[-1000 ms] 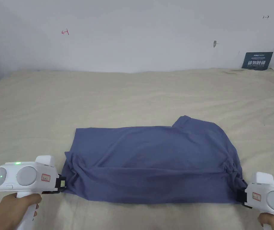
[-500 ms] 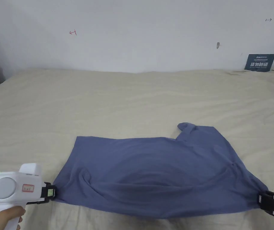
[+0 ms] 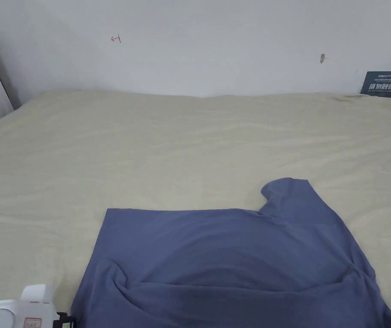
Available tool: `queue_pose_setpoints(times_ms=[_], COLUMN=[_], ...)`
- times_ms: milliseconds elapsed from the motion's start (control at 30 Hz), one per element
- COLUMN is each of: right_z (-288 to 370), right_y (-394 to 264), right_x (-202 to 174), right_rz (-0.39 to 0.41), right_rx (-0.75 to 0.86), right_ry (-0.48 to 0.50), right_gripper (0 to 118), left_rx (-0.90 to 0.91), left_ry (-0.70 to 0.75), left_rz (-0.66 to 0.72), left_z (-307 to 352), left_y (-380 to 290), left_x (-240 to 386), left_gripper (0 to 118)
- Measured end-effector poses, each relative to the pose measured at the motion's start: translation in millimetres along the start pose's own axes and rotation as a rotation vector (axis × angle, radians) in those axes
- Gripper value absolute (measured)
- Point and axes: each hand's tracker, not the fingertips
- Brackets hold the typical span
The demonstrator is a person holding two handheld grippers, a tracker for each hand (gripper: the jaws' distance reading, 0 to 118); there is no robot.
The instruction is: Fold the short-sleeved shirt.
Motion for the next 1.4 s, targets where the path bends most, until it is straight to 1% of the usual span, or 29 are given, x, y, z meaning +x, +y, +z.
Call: queue_pose_setpoints(times_ms=[100,233,333,400,433,467,500,533,567,600,633,667,733,800,867,933,1000,1033,1100,1133,1200,1233,1267,1333,1367,1400], right_z=[-10,-2,3,10,15,19,24,31,38,45,54,64,79,93,100,107,109,110,112,111,111,110,109,107,105,105], right_y=[-4,-1,0,1,3,7,10,13,17,23,29,35,47,58,70,78,85,88,92,94,95,95,94,92,90,87], right_x=[0,-4,-4,-8,-11,-12,-13,-14,-16,-18,-22,-27,-36,-45,-52,-62,-72,-77,-85,-89,-95,-99,-104,-110,-112,-116], right_rz=[-0.012,0.000,-0.008,0.007,0.018,0.025,0.026,0.021,0.013,0.014,0.016,0.018,0.026,0.036,0.062,0.099,0.142,0.159,0.167,0.173,0.179,0.191,0.196,0.205,0.218,0.225], right_rx=[-0.001,0.003,0.011,0.027,0.046,0.054,0.060,0.078,0.108,0.141,0.181,0.222,0.294,0.369,0.435,0.511,0.564,0.592,0.628,0.641,0.670,0.689,0.698,0.715,0.727,0.733], right_ry=[-0.011,-0.021,-0.016,-0.023,-0.043,-0.051,-0.047,-0.035,-0.025,-0.015,0.001,0.011,0.025,0.042,0.051,0.038,0.013,0.012,0.026,0.029,0.040,0.036,0.033,0.024,0.021,0.020], right_gripper=[8,9,10,18,28,47,64,78,91,94,94,94,94,99,105,105,104,104,103,100,93,93,83,56,42,34], left_rx=[0.004,0.008,0.013,0.016,0.018,0.029,0.034,0.039,0.050,0.080,0.112,0.153,0.220,0.281,0.357,0.419,0.493,0.532,0.607,0.639,0.702,0.729,0.766,0.781,0.781,0.787], left_ry=[0.021,0.025,0.027,0.025,0.024,0.018,0.028,0.035,0.041,0.055,0.063,0.053,0.037,0.028,0.015,0.003,0.003,-0.001,-0.002,0.001,0.016,0.033,0.042,0.062,0.072,0.083], left_rz=[-0.007,-0.012,-0.001,-0.006,-0.007,-0.006,-0.004,-0.005,-0.012,-0.014,-0.019,-0.032,-0.029,-0.027,-0.029,-0.038,-0.060,-0.076,-0.089,-0.101,-0.115,-0.131,-0.143,-0.179,-0.188,-0.197], left_z=[-5,-3,-2,1,4,6,8,11,13,18,24,32,47,62,76,87,95,99,105,107,107,106,105,102,99,95], left_y=[1,0,0,1,2,4,5,7,9,11,14,17,25,34,45,55,63,66,71,73,75,75,73,71,69,67], left_x=[2,2,2,3,4,5,6,9,11,14,17,22,29,37,47,56,67,74,86,92,103,108,114,124,130,133], left_gripper=[2,2,2,3,10,20,35,63,83,100,112,113,113,113,113,112,110,107,101,98,95,95,92,79,62,46])
